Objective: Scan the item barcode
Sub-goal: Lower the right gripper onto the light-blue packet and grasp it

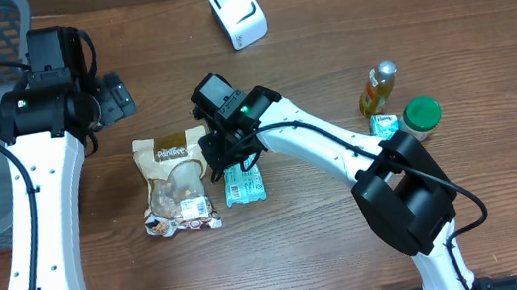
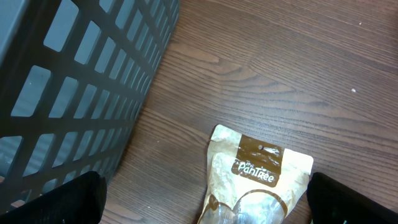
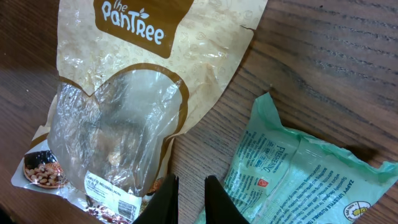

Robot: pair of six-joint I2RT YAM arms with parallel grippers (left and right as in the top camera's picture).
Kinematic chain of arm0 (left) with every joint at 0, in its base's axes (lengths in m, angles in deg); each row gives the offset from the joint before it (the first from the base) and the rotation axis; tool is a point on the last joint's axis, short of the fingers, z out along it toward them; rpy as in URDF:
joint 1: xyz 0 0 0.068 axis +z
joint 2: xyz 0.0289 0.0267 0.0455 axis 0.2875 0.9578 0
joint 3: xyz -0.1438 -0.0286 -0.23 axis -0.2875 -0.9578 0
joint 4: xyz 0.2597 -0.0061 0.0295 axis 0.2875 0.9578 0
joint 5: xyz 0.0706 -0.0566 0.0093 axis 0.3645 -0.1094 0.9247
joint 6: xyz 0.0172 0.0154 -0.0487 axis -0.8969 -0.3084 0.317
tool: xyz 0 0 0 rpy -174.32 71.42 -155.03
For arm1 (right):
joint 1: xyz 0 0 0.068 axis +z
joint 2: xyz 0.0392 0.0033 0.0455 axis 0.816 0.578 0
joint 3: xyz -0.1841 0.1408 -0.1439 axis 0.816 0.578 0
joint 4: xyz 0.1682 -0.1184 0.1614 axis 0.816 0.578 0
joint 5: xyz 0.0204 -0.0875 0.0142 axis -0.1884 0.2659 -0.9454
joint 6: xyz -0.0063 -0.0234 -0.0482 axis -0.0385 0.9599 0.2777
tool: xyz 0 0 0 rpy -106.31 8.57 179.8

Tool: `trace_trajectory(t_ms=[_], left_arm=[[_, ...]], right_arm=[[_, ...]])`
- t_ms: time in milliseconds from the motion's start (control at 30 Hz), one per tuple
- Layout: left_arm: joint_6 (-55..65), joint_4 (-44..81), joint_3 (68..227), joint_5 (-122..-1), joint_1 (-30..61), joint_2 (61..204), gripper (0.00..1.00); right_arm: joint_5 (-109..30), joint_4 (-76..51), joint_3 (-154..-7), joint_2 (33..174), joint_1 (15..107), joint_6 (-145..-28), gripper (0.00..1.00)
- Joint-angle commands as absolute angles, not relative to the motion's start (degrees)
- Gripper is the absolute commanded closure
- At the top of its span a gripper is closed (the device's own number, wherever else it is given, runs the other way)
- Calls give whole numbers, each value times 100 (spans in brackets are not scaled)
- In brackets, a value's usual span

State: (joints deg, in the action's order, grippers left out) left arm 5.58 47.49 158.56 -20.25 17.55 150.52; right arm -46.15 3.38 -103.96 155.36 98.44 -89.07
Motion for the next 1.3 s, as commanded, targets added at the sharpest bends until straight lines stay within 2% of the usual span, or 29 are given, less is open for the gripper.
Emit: trace_trajectory(t_ms=[0,933,967,1000,1033,1200,1267], left_arm=[[410,4747,15880,-1970,1744,15033,1],[410,4747,15880,-1970,1744,15033,0],[408,4747,15880,-1970,1744,15033,0],[410,4747,15880,-1970,1744,15033,1],[408,4747,15880,-1970,1744,15033,1],[410,4747,15880,-1970,1744,15033,1],[408,4747,15880,-1970,1744,15033,1]], right_arm=[[-4556,301,-10376,15597,9846,-8911,88],[-4556,322,-10376,15597,9846,-8911,87],[-4556,325,-10376,15597,9846,-8911,86],[-4558,331,-10376,15597,9846,-8911,76],[-4558,327,-10376,15595,9846,-8911,72],[-4558,309,-10376,15595,9846,-8909,69],[-4558,237,-10376,15597,9846,-8911,74]])
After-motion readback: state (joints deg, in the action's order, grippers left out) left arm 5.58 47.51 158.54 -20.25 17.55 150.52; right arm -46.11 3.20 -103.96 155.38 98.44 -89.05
